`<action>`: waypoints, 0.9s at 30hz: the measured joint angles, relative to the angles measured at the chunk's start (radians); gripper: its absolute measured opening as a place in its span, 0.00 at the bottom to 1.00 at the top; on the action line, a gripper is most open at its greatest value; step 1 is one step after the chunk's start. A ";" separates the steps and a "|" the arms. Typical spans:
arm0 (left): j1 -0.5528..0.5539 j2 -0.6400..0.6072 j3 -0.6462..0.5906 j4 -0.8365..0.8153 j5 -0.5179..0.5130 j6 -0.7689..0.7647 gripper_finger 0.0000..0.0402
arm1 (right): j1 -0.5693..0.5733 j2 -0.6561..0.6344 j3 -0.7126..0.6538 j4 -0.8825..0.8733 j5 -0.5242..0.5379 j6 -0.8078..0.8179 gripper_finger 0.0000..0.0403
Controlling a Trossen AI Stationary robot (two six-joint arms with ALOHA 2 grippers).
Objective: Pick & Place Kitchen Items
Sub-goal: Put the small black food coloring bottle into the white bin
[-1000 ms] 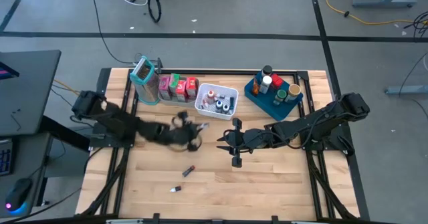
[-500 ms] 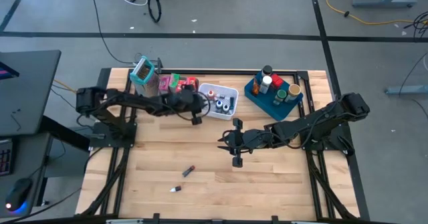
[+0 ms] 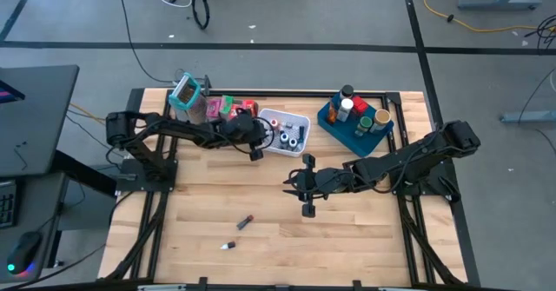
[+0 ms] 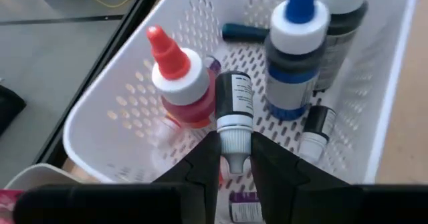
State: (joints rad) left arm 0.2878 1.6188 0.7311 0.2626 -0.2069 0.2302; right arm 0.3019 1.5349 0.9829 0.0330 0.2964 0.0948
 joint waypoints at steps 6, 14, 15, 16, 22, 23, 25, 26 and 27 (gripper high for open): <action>0.001 0.001 -0.002 0.021 -0.018 -0.009 0.21 | 0.000 0.000 0.000 -0.003 0.001 0.000 0.31; 0.001 0.000 0.006 0.032 -0.039 -0.010 0.21 | 0.000 0.000 0.000 -0.004 0.001 0.000 0.31; 0.000 0.000 0.011 0.035 -0.039 -0.010 0.21 | 0.000 0.000 0.000 -0.004 0.001 0.000 0.31; 0.000 0.000 0.017 0.038 -0.039 -0.007 0.21 | 0.000 0.000 0.000 -0.004 0.001 0.000 0.31; 0.000 -0.002 0.034 0.038 -0.039 -0.004 0.21 | 0.000 0.000 0.000 -0.004 0.001 0.000 0.31; 0.000 -0.002 0.034 0.038 -0.039 -0.004 0.21 | 0.000 0.000 0.000 -0.004 0.001 0.000 0.31; 0.000 -0.002 0.034 0.029 -0.039 -0.005 0.22 | 0.000 0.000 0.000 -0.004 0.001 0.000 0.31; 0.000 -0.002 0.034 0.020 -0.040 -0.005 0.23 | 0.000 0.000 0.000 -0.004 0.001 0.000 0.31; 0.000 -0.002 0.034 0.009 -0.041 -0.005 0.24 | 0.000 0.000 0.000 -0.004 0.001 0.000 0.31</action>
State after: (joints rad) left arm 0.2882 1.6169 0.7647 0.2717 -0.2479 0.2250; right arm 0.3019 1.5349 0.9829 0.0288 0.2970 0.0952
